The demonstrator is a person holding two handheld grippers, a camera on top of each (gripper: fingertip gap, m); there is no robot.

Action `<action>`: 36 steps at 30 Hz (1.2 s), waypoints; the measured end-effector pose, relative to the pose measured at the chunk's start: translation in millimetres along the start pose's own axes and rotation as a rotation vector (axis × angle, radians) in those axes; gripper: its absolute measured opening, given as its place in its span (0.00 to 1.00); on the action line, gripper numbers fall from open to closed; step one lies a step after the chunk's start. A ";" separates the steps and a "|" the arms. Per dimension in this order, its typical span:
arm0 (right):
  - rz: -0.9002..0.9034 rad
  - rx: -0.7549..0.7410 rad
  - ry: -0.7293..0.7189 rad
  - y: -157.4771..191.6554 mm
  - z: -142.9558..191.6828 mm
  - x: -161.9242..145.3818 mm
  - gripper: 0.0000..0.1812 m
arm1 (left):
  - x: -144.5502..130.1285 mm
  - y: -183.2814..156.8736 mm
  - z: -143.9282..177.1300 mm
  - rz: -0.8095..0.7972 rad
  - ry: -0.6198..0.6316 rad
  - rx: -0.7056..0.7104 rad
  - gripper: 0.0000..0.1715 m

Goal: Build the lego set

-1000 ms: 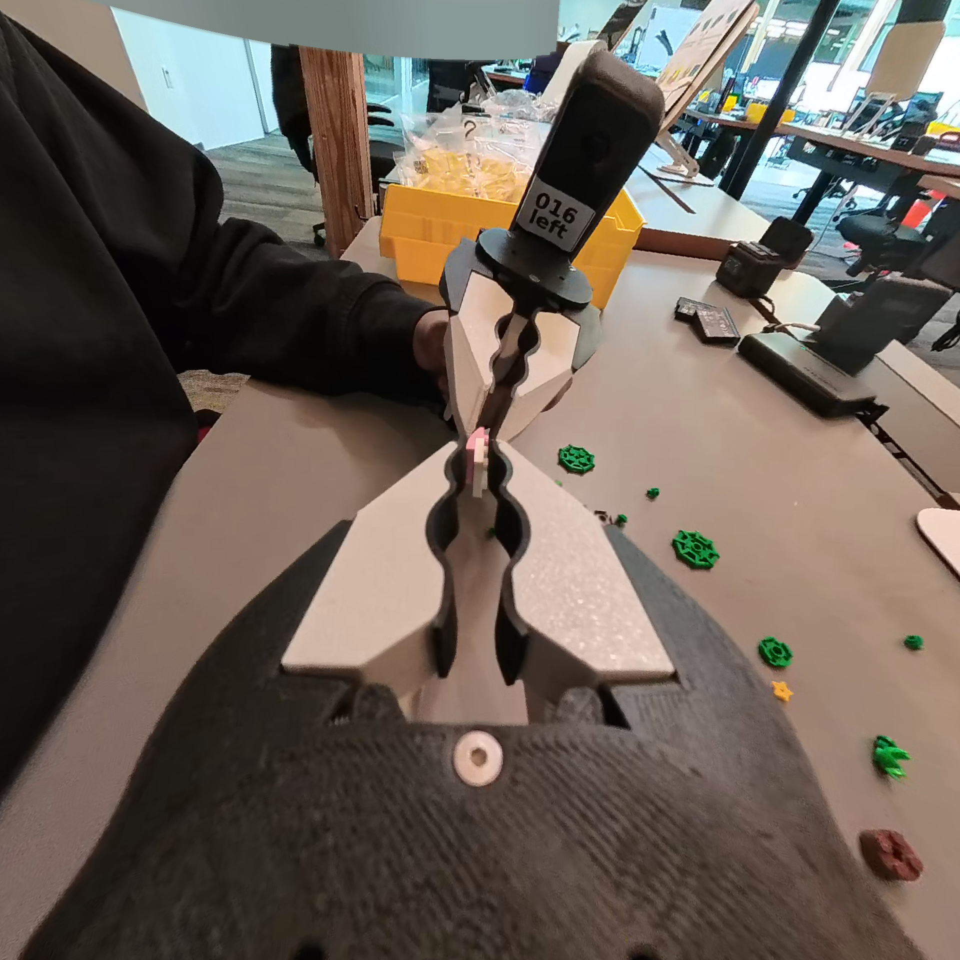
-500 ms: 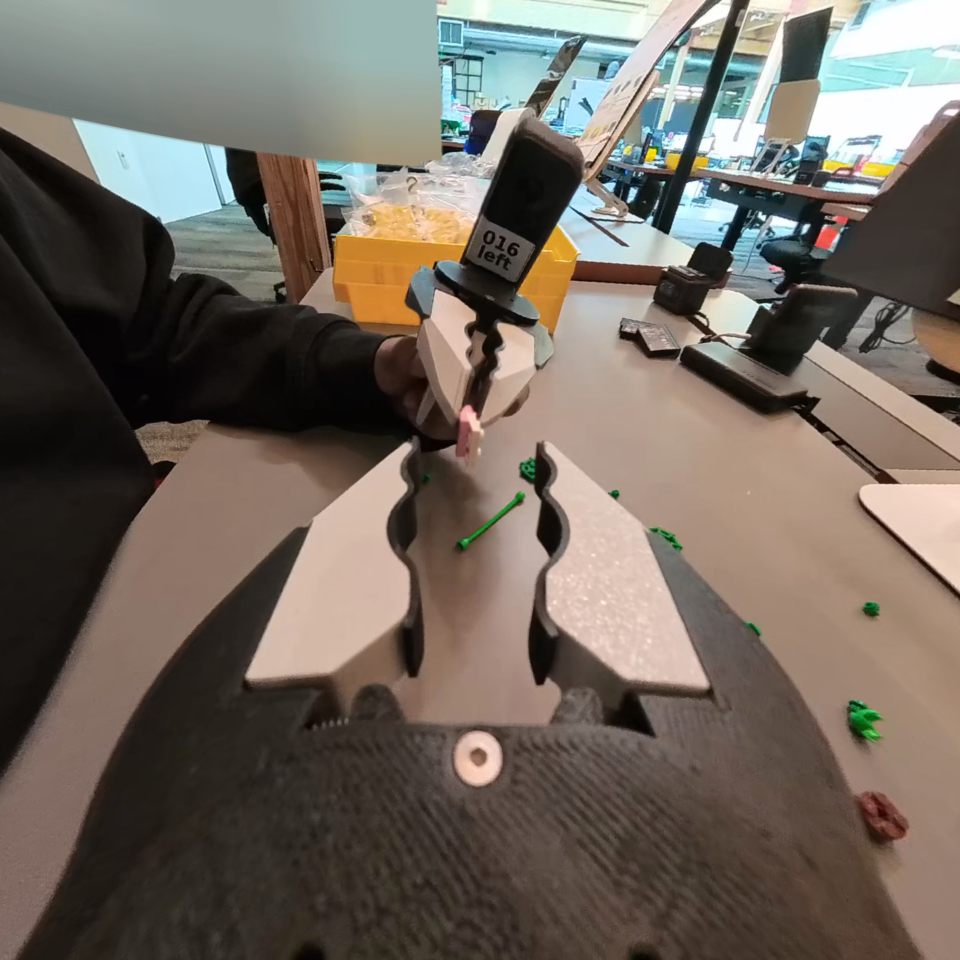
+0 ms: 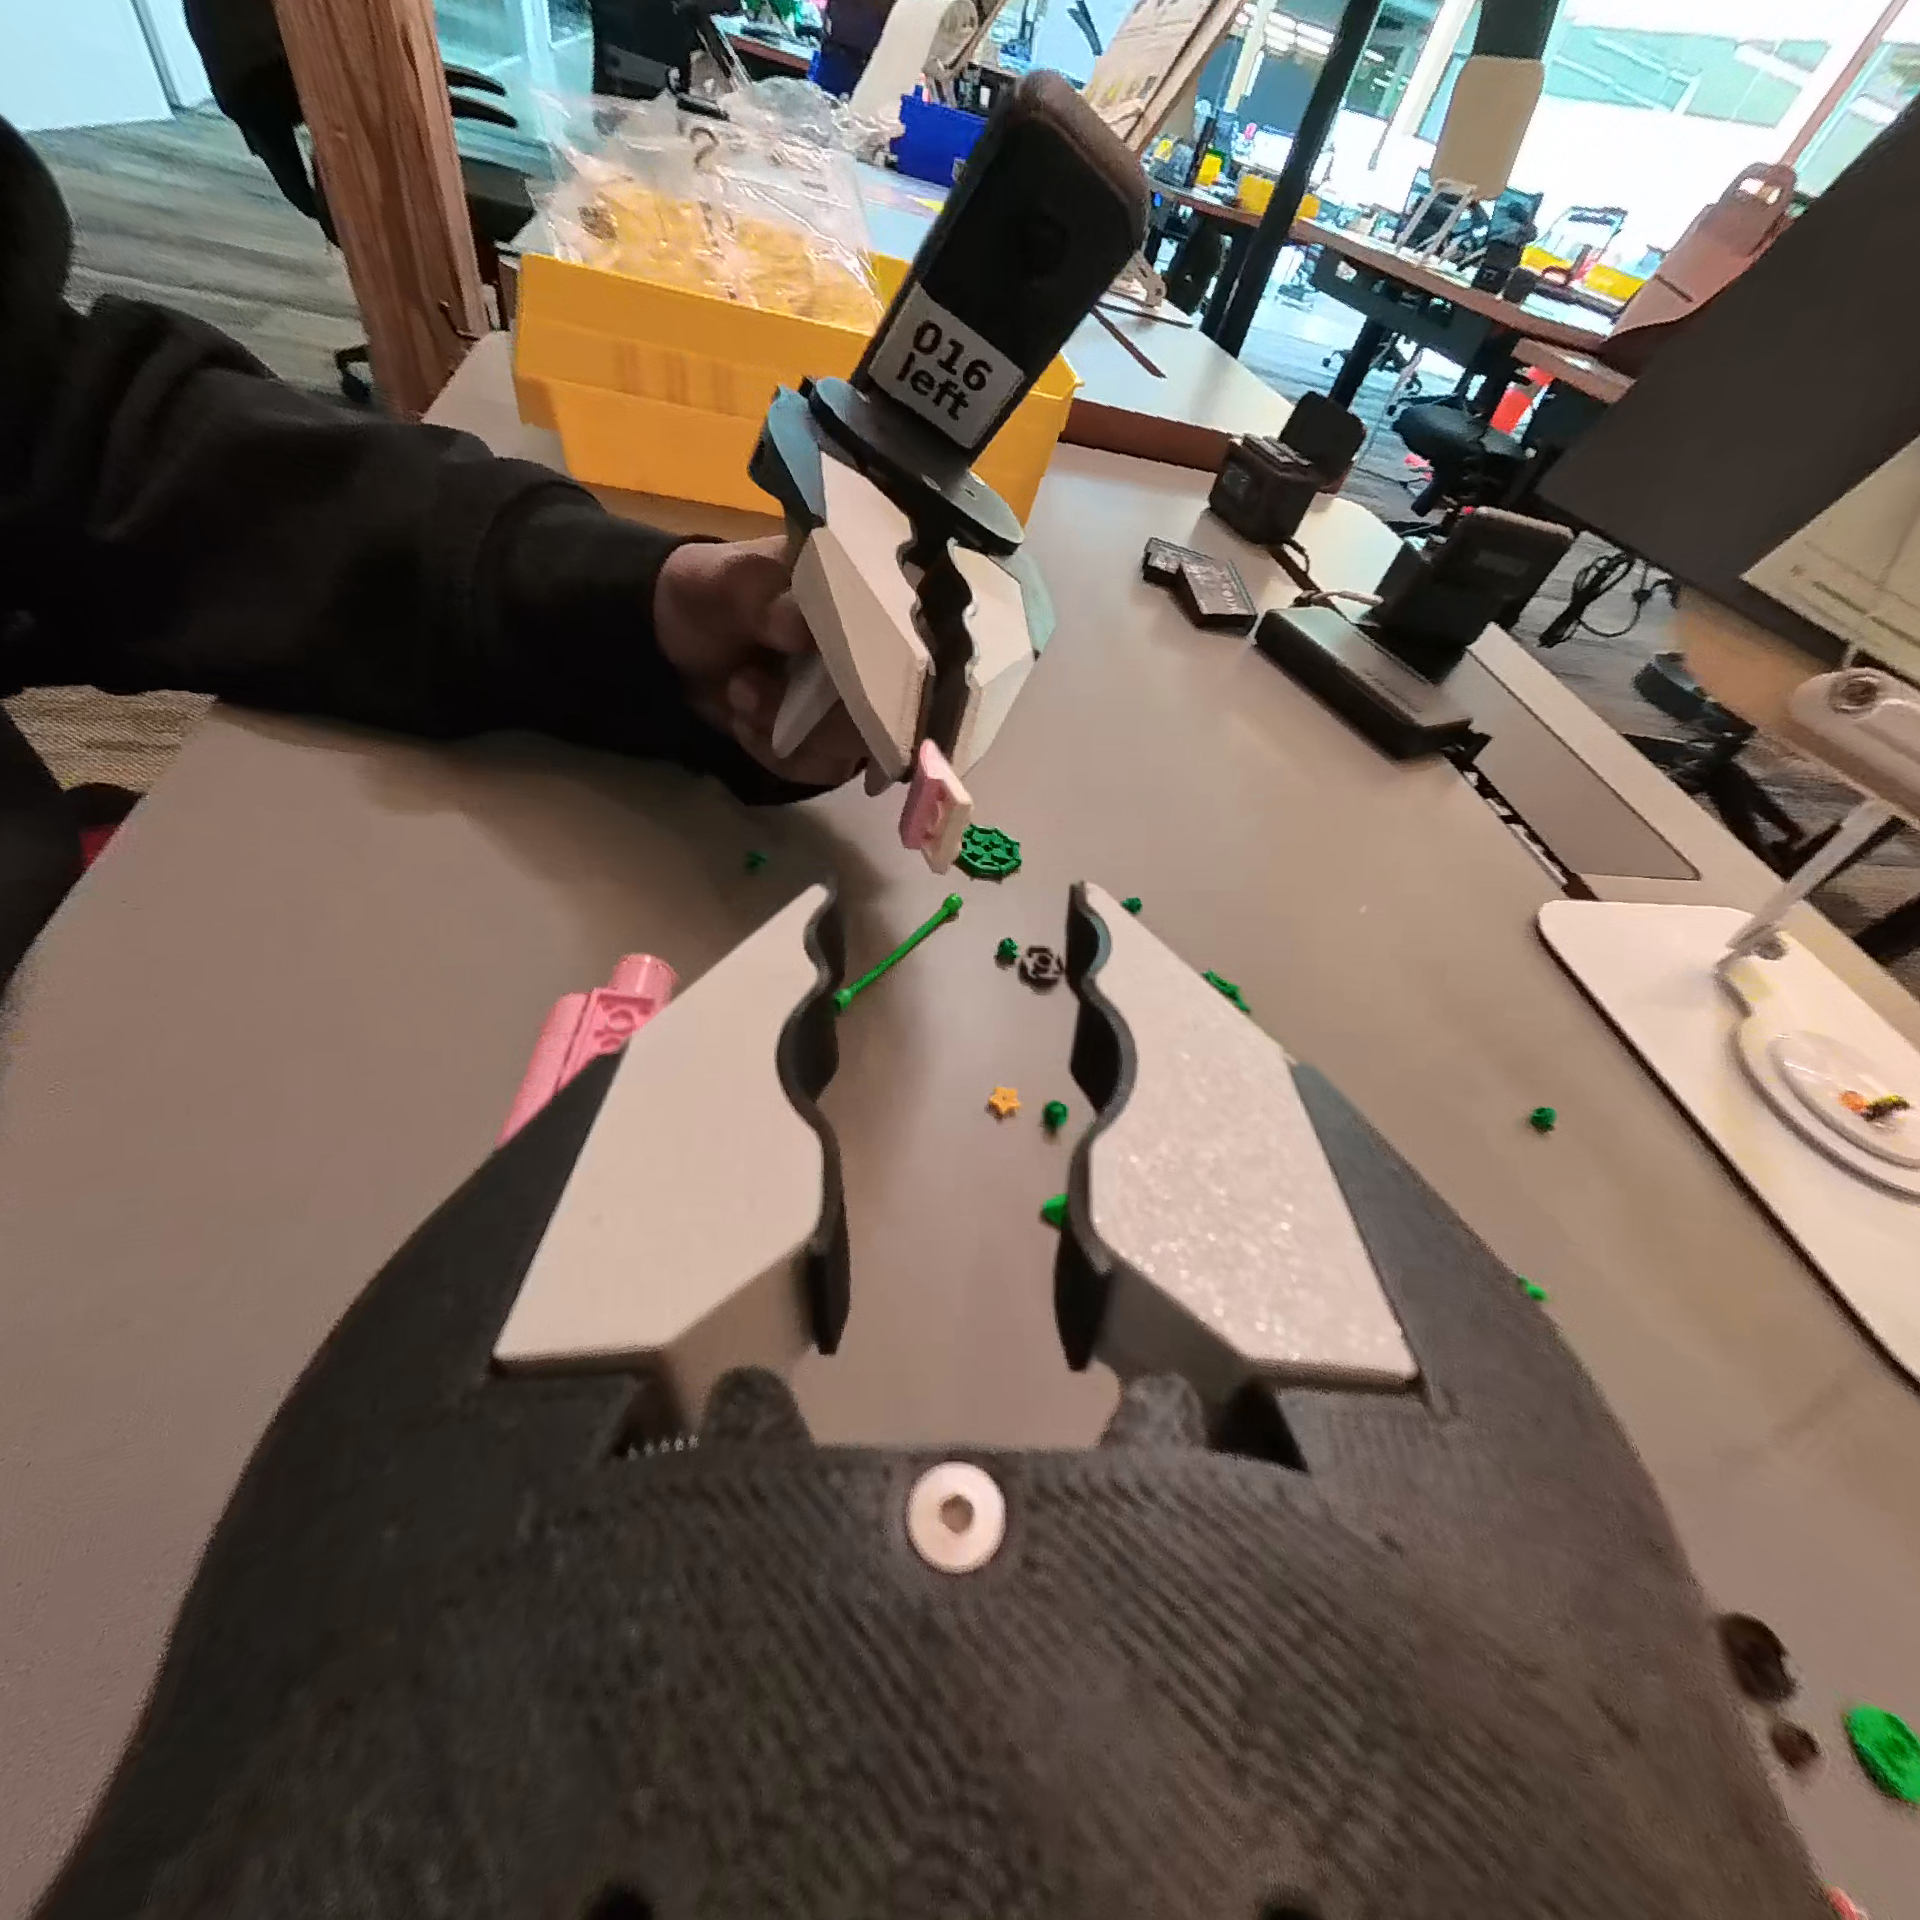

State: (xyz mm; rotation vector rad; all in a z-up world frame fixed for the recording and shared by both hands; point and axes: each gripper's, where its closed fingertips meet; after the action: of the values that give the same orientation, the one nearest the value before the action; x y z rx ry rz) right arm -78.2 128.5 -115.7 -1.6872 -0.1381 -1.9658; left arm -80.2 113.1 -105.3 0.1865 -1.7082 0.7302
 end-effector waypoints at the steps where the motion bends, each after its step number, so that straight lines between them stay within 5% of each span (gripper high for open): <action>1: 0.007 -0.009 0.023 -1.2 1.7 -4.1 0.23 | -0.1 0.3 0.2 -0.001 0.000 0.002 0.00; 14: 0.196 -0.098 0.235 -1.4 12.6 -58.9 0.23 | -13.2 13.8 1.5 0.022 0.038 0.041 0.00; 36: 0.105 -0.067 0.228 5.0 3.9 -67.0 0.21 | -18.7 14.5 -1.6 0.011 0.074 0.054 0.00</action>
State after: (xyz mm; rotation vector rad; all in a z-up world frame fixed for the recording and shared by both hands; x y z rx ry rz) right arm -67.8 148.0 -179.3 -1.4654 0.0993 -2.0853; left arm -80.8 120.7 -127.8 0.1859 -1.6213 0.7825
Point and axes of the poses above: each gripper's, where its closed fingertips meet, z back along the fingers, x out of its top, y = z × x across the jaws, and after that the axes turned 12 degrees about -x, right-handed
